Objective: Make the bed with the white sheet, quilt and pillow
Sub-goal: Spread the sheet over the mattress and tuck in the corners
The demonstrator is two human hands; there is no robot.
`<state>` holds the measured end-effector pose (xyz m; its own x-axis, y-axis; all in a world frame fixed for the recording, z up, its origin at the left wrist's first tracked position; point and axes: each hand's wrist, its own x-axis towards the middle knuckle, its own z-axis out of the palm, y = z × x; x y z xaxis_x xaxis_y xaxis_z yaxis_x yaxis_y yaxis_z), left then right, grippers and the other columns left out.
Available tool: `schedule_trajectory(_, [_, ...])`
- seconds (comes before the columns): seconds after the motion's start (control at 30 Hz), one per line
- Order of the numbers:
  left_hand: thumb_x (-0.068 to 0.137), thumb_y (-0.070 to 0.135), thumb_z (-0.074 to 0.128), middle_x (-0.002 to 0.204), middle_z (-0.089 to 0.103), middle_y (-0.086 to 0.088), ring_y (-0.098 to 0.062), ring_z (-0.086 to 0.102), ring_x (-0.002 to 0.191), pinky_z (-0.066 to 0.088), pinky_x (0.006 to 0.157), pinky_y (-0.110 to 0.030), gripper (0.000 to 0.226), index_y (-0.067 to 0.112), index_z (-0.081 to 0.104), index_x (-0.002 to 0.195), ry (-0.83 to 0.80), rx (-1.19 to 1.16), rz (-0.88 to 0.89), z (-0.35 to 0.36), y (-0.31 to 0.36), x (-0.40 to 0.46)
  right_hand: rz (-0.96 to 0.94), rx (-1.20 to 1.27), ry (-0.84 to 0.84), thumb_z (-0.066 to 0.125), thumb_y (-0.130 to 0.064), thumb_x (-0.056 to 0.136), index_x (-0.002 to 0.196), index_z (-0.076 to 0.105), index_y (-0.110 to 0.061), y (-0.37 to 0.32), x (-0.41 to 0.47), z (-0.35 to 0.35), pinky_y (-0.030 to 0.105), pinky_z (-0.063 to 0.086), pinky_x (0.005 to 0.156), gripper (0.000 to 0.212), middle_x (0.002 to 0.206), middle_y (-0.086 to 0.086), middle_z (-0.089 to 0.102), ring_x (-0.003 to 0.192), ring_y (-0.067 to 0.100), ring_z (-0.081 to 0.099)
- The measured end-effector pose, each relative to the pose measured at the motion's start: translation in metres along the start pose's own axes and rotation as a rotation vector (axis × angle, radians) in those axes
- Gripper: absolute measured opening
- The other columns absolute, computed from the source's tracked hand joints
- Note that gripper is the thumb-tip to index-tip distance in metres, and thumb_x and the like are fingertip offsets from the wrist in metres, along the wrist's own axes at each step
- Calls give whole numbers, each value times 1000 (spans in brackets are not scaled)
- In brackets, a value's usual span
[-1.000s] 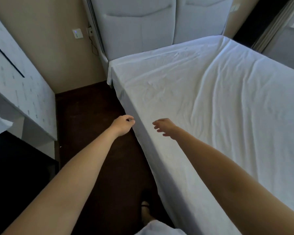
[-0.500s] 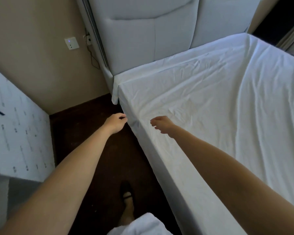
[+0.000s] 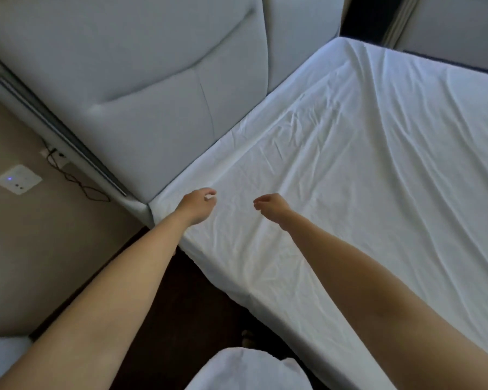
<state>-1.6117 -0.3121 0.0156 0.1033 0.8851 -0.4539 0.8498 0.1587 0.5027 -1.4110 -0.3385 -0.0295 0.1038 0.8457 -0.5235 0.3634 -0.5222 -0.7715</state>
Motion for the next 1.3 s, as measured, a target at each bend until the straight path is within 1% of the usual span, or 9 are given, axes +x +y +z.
schedule_trajectory(0.27, [99, 33, 41, 138, 50, -7, -25, 51, 121, 41, 97, -33, 43, 23, 42, 140, -179, 153, 87, -55, -18, 132, 140, -9, 82, 58, -19, 92, 121, 64, -11, -52, 88, 40, 28, 43, 98, 31, 126, 6, 62, 116, 21, 56])
schedule_trajectory(0.57, [99, 32, 41, 146, 41, -10, -30, 45, 129, 40, 100, -36, 52, 12, 30, 146, -241, 467, 154, -27, -94, 288, 357, 9, 266, 63, -26, 87, 123, 62, -17, 5, 172, 141, 25, 46, 83, 37, 119, 4, 65, 105, 19, 61])
schedule_trajectory(0.67, [98, 35, 42, 135, 49, -14, -33, 52, 117, 44, 85, -35, 48, 7, 40, 136, -257, 545, 96, 4, -139, 329, 487, -33, 261, 66, -34, 85, 113, 66, -10, 39, 195, 195, 28, 49, 74, 36, 109, 7, 68, 98, 22, 65])
schedule_trajectory(0.77, [87, 54, 53, 130, 52, -14, -34, 54, 112, 47, 86, -37, 66, 6, 42, 132, -320, 597, 10, 38, -192, 358, 589, -158, 178, 65, -53, 81, 80, 60, -9, 63, 221, 251, 28, 43, 56, 44, 78, 4, 63, 83, 25, 65])
schedule_trajectory(0.87, [79, 62, 58, 131, 45, -13, -36, 52, 115, 46, 90, -42, 81, 5, 37, 132, -218, 631, 87, 58, -228, 371, 579, -265, 280, 62, -61, 78, 90, 63, -12, 78, 242, 287, 29, 41, 67, 50, 89, 6, 64, 88, 26, 62])
schedule_trajectory(1.0, [99, 38, 37, 121, 56, -16, -38, 56, 107, 46, 85, -43, 40, 6, 52, 117, -83, 634, 229, 65, -254, 389, 417, -352, 288, 49, -37, 94, 94, 68, -9, 89, 262, 310, 31, 41, 73, 34, 105, 14, 67, 97, 33, 62])
schedule_trajectory(1.1, [100, 22, 27, 116, 59, -17, -37, 58, 101, 46, 77, -39, 33, 7, 52, 116, -102, 694, 287, 51, -259, 384, 398, -369, 285, 42, -26, 95, 91, 68, -7, 87, 258, 317, 33, 43, 72, 32, 103, 17, 67, 94, 35, 63])
schedule_trajectory(1.2, [98, 10, 26, 118, 59, -19, -38, 58, 105, 46, 78, -40, 33, 5, 50, 119, -91, 779, 310, 24, -257, 380, 398, -409, 282, 45, -34, 92, 89, 68, -9, 73, 253, 323, 30, 40, 68, 34, 98, 13, 68, 91, 33, 64])
schedule_trajectory(1.3, [97, 6, 26, 123, 57, -20, -39, 57, 112, 48, 88, -42, 35, 1, 49, 122, -50, 880, 337, -8, -263, 386, 408, -491, 272, 47, -56, 88, 111, 60, -12, 60, 252, 337, 35, 45, 75, 51, 110, 6, 61, 101, 29, 61])
